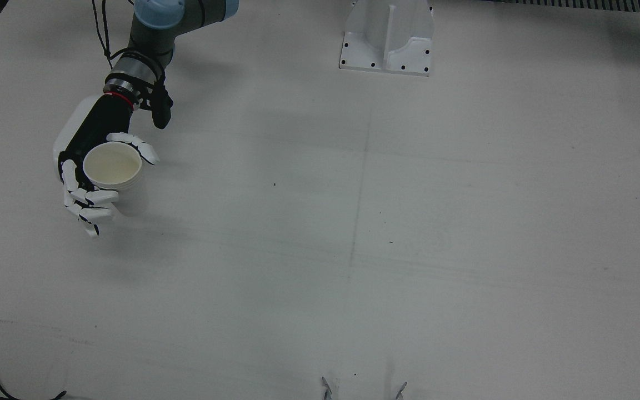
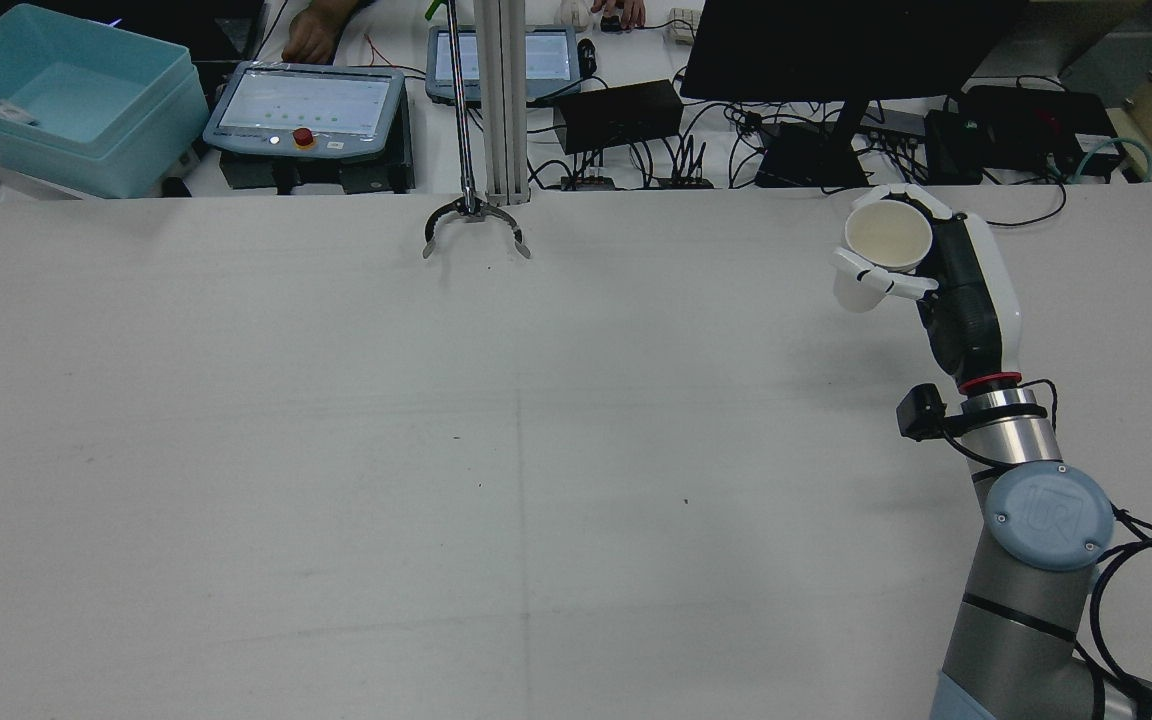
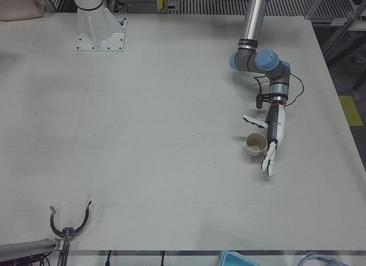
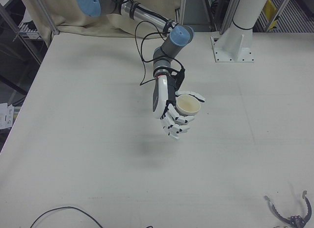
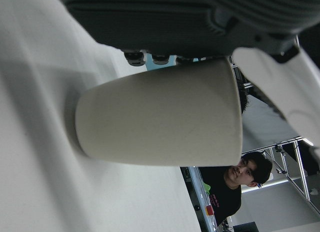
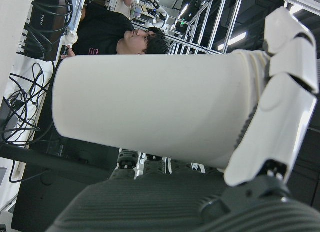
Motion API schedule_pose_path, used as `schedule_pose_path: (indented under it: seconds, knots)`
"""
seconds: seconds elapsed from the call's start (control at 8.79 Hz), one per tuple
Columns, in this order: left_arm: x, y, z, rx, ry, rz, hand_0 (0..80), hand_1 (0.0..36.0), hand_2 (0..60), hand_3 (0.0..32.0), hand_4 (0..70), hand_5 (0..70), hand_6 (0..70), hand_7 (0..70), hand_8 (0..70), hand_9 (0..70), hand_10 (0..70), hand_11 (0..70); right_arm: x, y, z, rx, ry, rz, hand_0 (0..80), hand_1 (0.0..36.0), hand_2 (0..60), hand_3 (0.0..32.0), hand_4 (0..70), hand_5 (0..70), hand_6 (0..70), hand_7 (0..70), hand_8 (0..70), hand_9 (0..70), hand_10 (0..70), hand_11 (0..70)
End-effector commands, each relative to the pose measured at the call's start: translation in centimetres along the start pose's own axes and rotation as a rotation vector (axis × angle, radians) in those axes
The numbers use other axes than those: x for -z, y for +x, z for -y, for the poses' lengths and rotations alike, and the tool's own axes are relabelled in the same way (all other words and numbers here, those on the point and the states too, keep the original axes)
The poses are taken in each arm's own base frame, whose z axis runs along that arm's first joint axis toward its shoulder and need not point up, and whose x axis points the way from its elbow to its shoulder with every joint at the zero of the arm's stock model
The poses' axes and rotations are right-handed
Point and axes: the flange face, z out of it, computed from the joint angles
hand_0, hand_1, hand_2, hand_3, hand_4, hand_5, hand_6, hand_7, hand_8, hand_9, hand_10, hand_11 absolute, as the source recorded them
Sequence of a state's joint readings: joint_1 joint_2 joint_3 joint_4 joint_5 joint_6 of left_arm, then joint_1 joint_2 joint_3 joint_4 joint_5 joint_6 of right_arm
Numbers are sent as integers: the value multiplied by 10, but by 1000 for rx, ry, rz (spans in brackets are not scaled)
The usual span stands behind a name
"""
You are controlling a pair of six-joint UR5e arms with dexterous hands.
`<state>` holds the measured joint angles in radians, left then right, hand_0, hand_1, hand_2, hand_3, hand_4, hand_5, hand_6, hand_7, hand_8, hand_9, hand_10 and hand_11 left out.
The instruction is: Pour water
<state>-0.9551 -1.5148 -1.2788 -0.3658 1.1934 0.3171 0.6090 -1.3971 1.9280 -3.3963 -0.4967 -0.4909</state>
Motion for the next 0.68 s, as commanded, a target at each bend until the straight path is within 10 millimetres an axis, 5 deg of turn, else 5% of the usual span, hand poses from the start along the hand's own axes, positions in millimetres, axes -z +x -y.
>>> schedule_pose_path:
  seconds: [0.0, 0.23, 0.57]
  knots:
    - [1, 6, -8, 18, -23, -8, 377, 44, 0, 0, 77, 0, 0, 1, 0, 0, 5, 14, 0, 11, 17, 30, 17, -8, 465, 124, 198, 0, 115, 430, 255, 448, 275, 422, 161, 244]
    - [7, 27, -27, 33, -53, -47, 405, 61, 0, 44, 0, 0, 0, 0, 0, 0, 0, 0, -4, 17, 15, -6, 6, 12, 459, 108, 193, 0, 117, 418, 271, 465, 314, 468, 190, 284]
    - [1, 74, -45, 36, -71, -140, 428, 72, 0, 26, 2, 0, 0, 0, 0, 5, 0, 0, -10, 34, 41, -12, 5, 23, 459, 106, 199, 0, 134, 442, 298, 501, 336, 494, 201, 299]
